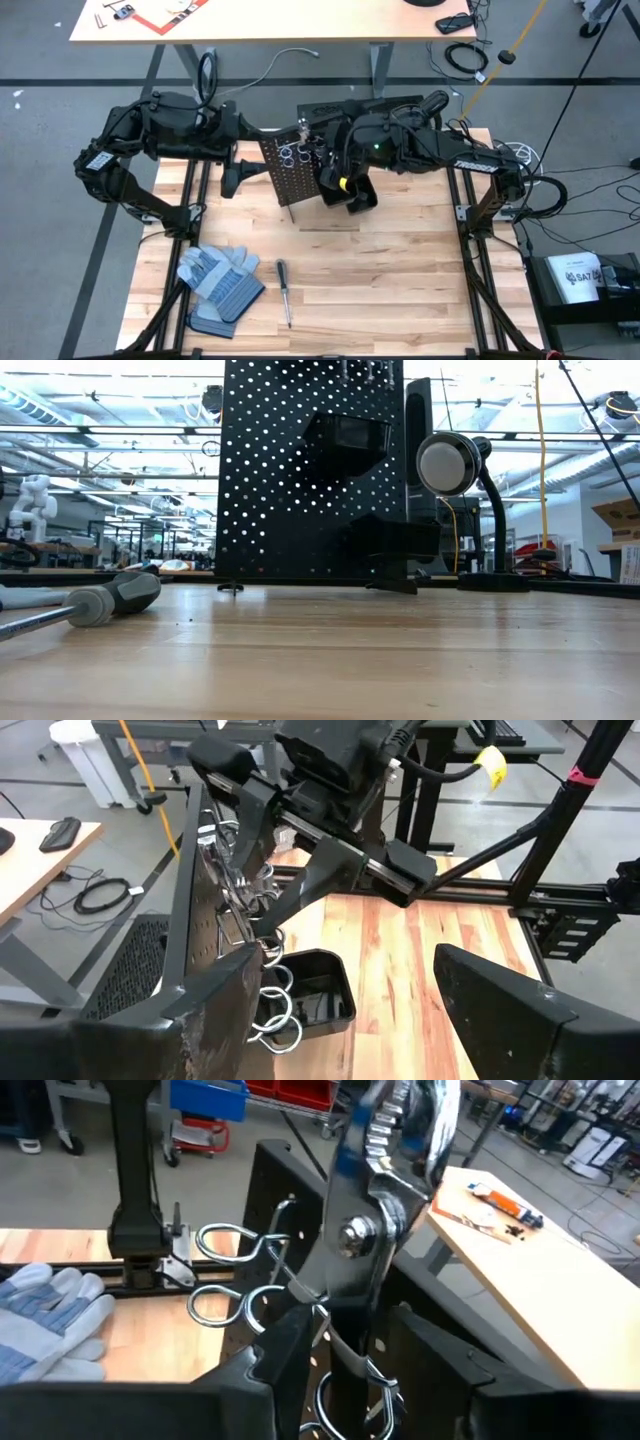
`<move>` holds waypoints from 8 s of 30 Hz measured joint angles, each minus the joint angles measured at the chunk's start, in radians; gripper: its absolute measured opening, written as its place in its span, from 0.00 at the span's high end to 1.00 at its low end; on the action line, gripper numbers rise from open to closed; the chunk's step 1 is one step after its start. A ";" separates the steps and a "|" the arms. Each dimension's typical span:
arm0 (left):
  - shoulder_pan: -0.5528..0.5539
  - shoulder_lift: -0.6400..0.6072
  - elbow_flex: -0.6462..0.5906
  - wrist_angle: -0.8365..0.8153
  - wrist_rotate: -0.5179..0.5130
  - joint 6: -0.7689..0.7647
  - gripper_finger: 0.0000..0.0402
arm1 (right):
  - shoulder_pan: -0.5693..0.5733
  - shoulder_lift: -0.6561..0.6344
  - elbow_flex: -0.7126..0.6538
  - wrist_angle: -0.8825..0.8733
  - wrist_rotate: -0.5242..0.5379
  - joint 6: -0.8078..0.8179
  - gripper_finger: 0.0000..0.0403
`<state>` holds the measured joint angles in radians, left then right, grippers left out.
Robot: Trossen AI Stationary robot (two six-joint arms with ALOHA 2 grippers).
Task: Hang tools onto peg board
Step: Hang the black pliers on the black pegboard, then hang the gray screwdriver on the black pegboard
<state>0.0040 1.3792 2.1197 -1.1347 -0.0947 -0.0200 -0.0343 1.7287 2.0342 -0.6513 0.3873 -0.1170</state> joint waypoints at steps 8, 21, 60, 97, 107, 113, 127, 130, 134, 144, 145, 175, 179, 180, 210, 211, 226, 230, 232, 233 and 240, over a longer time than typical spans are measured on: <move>0.000 0.000 0.000 0.000 0.000 0.000 0.24 | 0.028 -0.003 0.000 -0.017 0.074 0.007 0.58; 0.000 0.000 0.000 0.000 0.000 0.000 0.24 | 0.097 -0.003 0.000 -0.012 0.137 -0.035 0.23; -0.318 -0.191 -0.874 0.652 -0.529 -0.234 0.24 | 0.669 -0.010 -0.409 0.030 0.583 0.401 0.25; -0.680 0.356 -1.133 0.817 -0.391 -1.854 0.24 | 0.615 0.180 -0.771 0.566 0.355 0.650 0.25; -0.614 0.357 -0.953 0.404 -0.248 -1.887 0.24 | 0.628 0.180 -0.771 0.565 0.372 0.647 0.25; -0.556 0.365 -0.930 0.279 -0.166 -1.882 0.24 | 0.632 0.180 -0.772 0.563 0.372 0.647 0.25; -0.462 0.523 -0.933 0.313 -0.009 -1.730 0.28 | 0.638 0.180 -0.772 0.547 0.372 0.648 0.25; -0.463 0.551 -0.930 0.310 -0.015 -1.725 0.36 | 0.639 0.180 -0.772 0.544 0.372 0.652 0.25; -0.470 0.558 -0.931 0.331 -0.042 -1.697 0.57 | 0.638 0.180 -0.772 0.540 0.373 0.655 0.25; -0.478 0.561 -0.933 0.345 -0.083 -1.642 0.65 | 0.638 0.180 -0.772 0.530 0.375 0.659 0.25; -0.478 0.561 -0.934 0.349 -0.079 -1.620 0.65 | 0.638 0.180 -0.772 0.529 0.375 0.662 0.25; -0.654 0.192 -0.583 0.255 -0.873 -0.882 0.65 | 0.643 0.228 -0.772 0.526 0.428 0.682 0.25; -0.670 0.159 -0.513 0.302 -0.946 -0.649 0.65 | 0.643 0.228 -0.772 0.526 0.429 0.682 0.25; -0.670 0.154 -0.497 0.315 -0.961 -0.585 0.65 | 0.643 0.228 -0.772 0.526 0.429 0.682 0.25; -0.401 -0.068 -0.401 1.100 -0.818 0.688 0.65 | 0.643 0.228 -0.772 0.511 0.428 0.682 0.25; -0.388 -0.077 -0.401 1.100 -0.783 0.682 0.65 | 0.643 0.228 -0.772 0.511 0.428 0.682 0.25; -0.170 -0.082 -0.408 1.009 -0.536 0.526 0.65 | 0.643 0.228 -0.772 0.511 0.428 0.681 0.25; -0.154 -0.078 -0.409 1.014 -0.517 0.522 0.65 | 0.643 0.228 -0.772 0.510 0.428 0.681 0.25; -0.148 -0.074 -0.409 1.011 -0.517 0.517 0.65 | 0.643 0.228 -0.772 0.509 0.428 0.680 0.25; -0.146 -0.070 -0.409 1.008 -0.518 0.515 0.65 | 0.643 0.228 -0.772 0.508 0.428 0.680 0.25; -0.131 -0.061 -0.410 0.930 -0.532 0.461 0.65 | 0.643 0.228 -0.772 0.504 0.428 0.678 0.25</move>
<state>-0.1268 1.3186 1.7097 -0.2048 -0.6272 0.4413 0.6085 1.9568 1.2621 -0.1474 0.8154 0.5610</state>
